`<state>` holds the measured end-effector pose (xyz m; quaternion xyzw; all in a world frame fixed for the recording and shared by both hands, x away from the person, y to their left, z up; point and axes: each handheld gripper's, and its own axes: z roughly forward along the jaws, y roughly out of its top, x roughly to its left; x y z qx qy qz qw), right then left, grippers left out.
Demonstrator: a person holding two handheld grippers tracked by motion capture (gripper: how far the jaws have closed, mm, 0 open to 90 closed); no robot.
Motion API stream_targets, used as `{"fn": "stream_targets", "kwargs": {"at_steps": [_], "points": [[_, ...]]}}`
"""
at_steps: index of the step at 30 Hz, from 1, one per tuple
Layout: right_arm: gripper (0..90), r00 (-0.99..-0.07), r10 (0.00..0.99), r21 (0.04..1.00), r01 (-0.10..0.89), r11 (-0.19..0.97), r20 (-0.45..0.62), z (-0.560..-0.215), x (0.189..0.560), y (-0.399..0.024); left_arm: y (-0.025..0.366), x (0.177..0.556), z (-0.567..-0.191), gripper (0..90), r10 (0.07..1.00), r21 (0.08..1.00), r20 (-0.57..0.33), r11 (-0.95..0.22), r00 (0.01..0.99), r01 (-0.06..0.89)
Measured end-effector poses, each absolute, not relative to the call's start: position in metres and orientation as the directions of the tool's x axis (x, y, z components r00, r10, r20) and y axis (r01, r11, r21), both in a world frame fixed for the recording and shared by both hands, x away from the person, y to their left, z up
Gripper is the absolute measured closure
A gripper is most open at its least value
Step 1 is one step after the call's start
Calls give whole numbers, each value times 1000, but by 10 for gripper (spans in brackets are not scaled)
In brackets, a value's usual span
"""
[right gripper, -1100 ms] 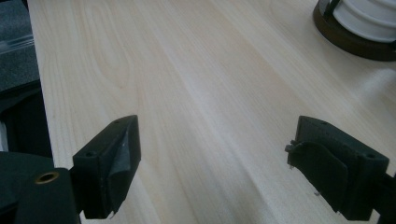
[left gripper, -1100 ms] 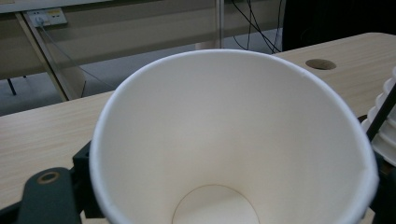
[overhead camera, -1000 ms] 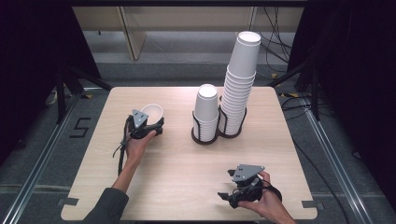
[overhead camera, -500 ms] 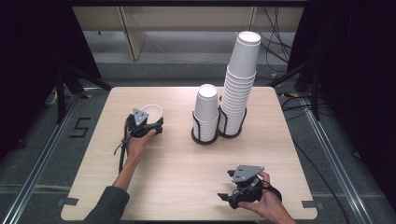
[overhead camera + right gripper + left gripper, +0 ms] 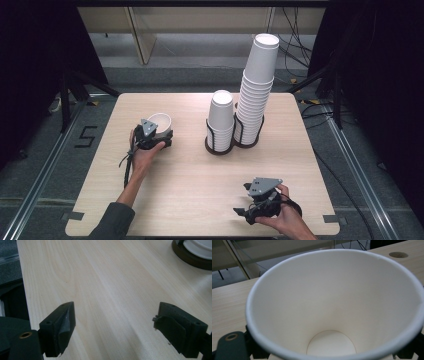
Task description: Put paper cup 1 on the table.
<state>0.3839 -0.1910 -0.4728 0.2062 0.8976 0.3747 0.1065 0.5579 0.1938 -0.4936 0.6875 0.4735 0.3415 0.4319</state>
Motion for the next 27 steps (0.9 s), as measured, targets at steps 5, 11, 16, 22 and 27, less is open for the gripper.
{"fn": "stream_targets", "kwargs": {"at_steps": [5,11,16,22,27], "points": [[169,-894,446,717,286,636,-40,-473,384,-192,197,555,-499,140,944,903,62,-192,325,384],[169,-892,451,716,299,631,-24,-473,383,-192,201,547,-504,142,941,899,40,-181,337,399],[169,-894,446,714,285,640,-44,-473,383,-192,205,541,-504,142,938,901,46,-188,343,392],[169,-892,451,715,302,631,-22,-473,383,-192,211,526,-502,142,938,896,2,-156,347,416],[169,-889,458,716,301,629,-29,-473,384,-193,209,508,-502,143,927,882,-3,-174,374,438]]}}
